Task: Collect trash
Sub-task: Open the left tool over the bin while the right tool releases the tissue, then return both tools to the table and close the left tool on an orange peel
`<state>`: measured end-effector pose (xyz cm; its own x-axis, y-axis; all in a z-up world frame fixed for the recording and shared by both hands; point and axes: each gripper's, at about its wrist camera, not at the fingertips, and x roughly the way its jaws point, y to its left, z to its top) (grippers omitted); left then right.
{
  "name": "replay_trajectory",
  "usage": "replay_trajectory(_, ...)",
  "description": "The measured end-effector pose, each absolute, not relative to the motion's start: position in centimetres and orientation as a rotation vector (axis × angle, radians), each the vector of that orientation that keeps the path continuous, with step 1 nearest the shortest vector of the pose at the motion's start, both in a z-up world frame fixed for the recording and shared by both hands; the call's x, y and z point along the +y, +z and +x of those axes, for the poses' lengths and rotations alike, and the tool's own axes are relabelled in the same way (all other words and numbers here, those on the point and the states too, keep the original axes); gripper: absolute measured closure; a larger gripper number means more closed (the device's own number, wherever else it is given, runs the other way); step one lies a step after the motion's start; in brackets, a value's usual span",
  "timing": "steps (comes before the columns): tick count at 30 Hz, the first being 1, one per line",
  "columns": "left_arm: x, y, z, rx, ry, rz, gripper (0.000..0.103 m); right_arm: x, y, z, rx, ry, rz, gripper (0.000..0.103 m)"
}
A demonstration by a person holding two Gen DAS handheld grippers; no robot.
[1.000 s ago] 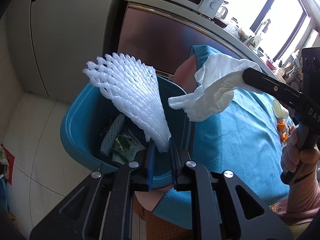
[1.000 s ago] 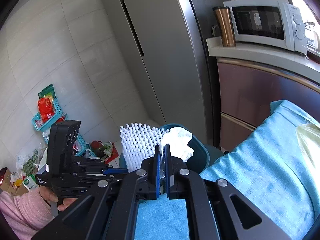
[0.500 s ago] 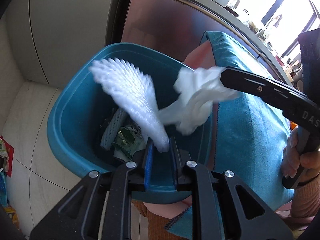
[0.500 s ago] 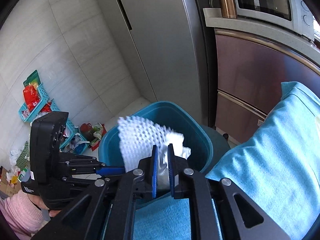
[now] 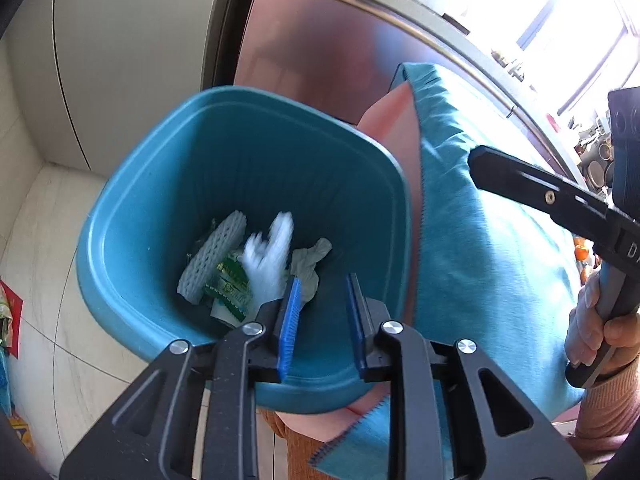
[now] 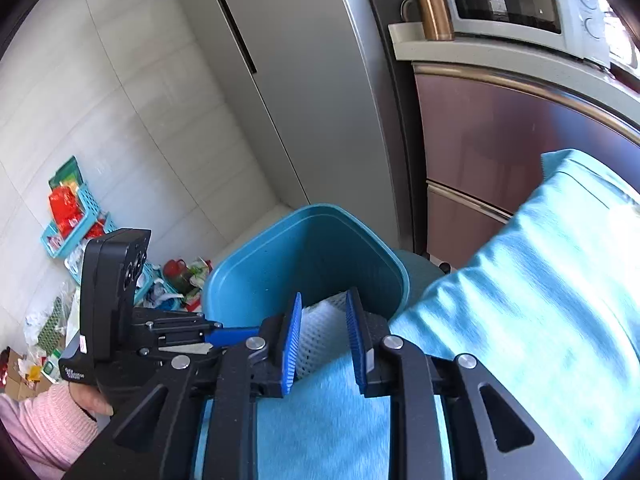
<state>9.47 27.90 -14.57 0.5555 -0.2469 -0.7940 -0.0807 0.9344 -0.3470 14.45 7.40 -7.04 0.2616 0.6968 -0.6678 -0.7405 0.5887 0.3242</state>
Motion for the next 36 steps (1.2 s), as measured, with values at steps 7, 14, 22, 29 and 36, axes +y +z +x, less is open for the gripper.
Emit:
replay_trajectory(7, 25.5, -11.0, 8.0, 0.871, -0.146, -0.314, 0.069, 2.9, -4.8, 12.0, 0.779, 0.973, -0.009, 0.07)
replay_trajectory(14, 20.8, -7.8, 6.8, 0.781, -0.29, -0.26, 0.063, -3.3, -2.9, 9.0, 0.695, 0.901, 0.037, 0.065)
replay_trajectory(22, 12.4, -5.8, 7.1, 0.759, -0.49, -0.181, 0.062, -12.3, -2.7, 6.5, 0.656, 0.685, 0.079, 0.065)
replay_trajectory(29, 4.3, -5.9, 7.7, 0.787, -0.64, -0.133, 0.062, -20.4, -3.2, 5.3, 0.632, 0.442, 0.11, 0.065)
replay_trajectory(36, -1.8, -7.1, 9.1, 0.842, -0.731, -0.079, 0.062, -26.8, -3.9, 4.5, 0.613, 0.258, 0.128, 0.065)
